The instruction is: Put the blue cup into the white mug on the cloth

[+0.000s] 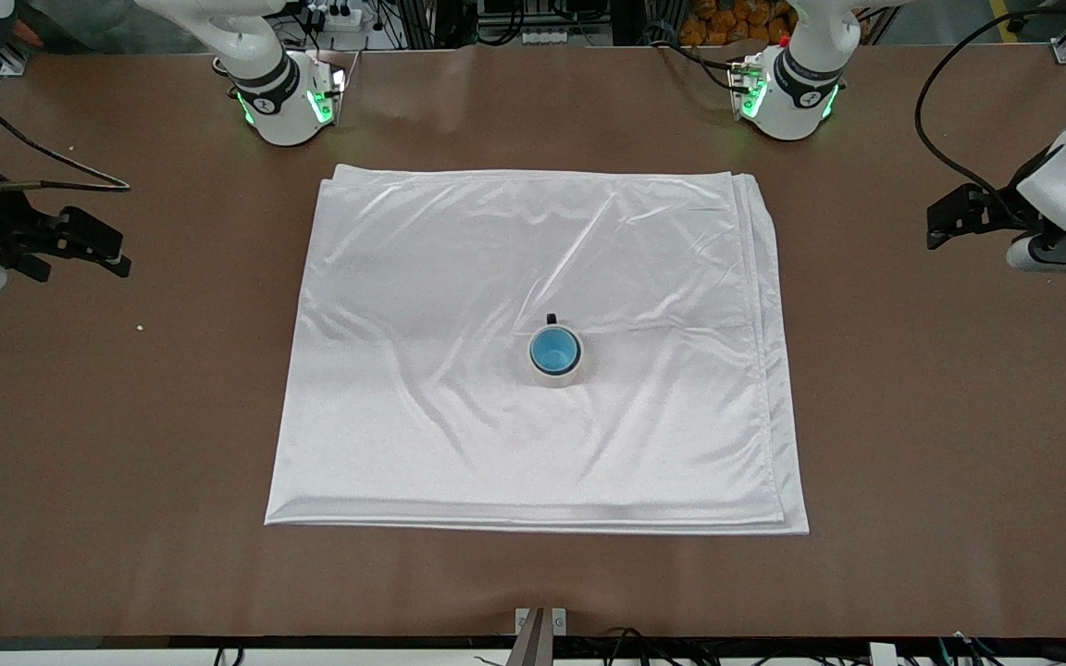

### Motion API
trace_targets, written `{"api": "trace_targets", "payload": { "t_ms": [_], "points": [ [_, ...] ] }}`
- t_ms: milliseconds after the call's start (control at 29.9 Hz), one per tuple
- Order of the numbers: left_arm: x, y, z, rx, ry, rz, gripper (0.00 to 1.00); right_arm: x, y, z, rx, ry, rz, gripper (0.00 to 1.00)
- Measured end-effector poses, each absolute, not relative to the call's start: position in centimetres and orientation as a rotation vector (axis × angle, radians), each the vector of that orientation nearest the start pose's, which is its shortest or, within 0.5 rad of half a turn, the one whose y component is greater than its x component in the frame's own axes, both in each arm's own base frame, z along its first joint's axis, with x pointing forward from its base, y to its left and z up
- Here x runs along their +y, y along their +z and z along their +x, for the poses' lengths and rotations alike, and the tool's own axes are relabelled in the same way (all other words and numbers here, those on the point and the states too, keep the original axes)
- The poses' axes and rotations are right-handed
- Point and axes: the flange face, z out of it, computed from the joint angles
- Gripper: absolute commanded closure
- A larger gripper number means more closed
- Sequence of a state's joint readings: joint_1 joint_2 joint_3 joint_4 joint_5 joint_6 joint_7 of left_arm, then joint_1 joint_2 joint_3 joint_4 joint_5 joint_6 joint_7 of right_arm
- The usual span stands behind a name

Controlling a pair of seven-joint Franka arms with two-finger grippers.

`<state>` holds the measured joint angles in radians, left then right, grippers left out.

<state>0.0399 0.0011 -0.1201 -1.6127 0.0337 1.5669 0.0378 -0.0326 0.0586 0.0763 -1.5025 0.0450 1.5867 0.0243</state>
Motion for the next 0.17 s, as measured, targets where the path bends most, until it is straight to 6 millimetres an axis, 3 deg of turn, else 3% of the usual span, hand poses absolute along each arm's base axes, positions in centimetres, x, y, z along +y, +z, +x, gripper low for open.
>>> {"api": "trace_targets", "payload": {
  "t_ms": [167],
  "points": [
    [-4.07,60.37,55.14,0.184,0.072,-3.101,0.0,2.85,62.54,57.4,-0.029,-0.037,-3.091,0.0]
  ]
}}
